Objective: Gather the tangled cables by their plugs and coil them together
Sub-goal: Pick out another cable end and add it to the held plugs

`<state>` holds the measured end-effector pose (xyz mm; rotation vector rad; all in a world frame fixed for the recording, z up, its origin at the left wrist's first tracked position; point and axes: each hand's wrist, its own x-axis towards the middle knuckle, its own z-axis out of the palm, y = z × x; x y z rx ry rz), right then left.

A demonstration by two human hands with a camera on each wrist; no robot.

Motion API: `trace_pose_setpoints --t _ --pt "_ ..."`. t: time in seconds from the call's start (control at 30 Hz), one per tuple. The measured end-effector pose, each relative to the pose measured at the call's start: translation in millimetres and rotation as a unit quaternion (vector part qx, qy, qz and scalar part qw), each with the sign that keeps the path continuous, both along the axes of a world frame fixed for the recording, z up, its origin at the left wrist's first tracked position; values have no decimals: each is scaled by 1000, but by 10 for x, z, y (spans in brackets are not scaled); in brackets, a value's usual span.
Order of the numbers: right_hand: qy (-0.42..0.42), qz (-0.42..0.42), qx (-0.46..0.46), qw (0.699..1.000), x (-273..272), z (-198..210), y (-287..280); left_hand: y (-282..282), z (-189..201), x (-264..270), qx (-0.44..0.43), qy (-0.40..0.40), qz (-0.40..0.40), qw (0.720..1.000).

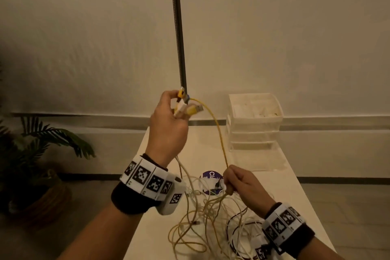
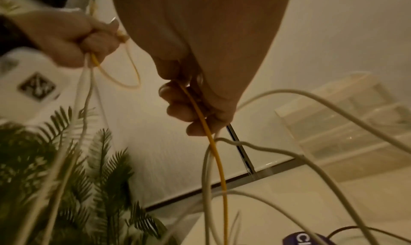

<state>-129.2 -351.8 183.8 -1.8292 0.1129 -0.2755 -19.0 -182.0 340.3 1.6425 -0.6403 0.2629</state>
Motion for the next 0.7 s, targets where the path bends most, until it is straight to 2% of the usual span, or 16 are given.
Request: trace_pose_setpoints --t 0.07,0.13,0.2,0.3,0.37,0.5,0.7 --pt "-22 -14 18 999 1 130 -15 -7 -87 -95 48 -32 -26 998" --pt "-52 -19 10 998 18 274 -6 -23 -157 -200 96 -35 -117 988" --pt "-74 -4 12 997 35 408 33 -55 -246 -271 161 -41 -176 970" --pt "-78 28 54 995 35 579 65 -116 -354 -304 245 -80 -189 948" --pt "-81 45 85 992 7 666 53 -122 -389 -293 273 -71 -178 943" --pt "-86 65 90 990 -38 742 52 -115 -402 -270 271 -86 -146 947" --pt "-86 75 109 987 -73 638 162 -109 -294 -314 150 -102 -104 978"
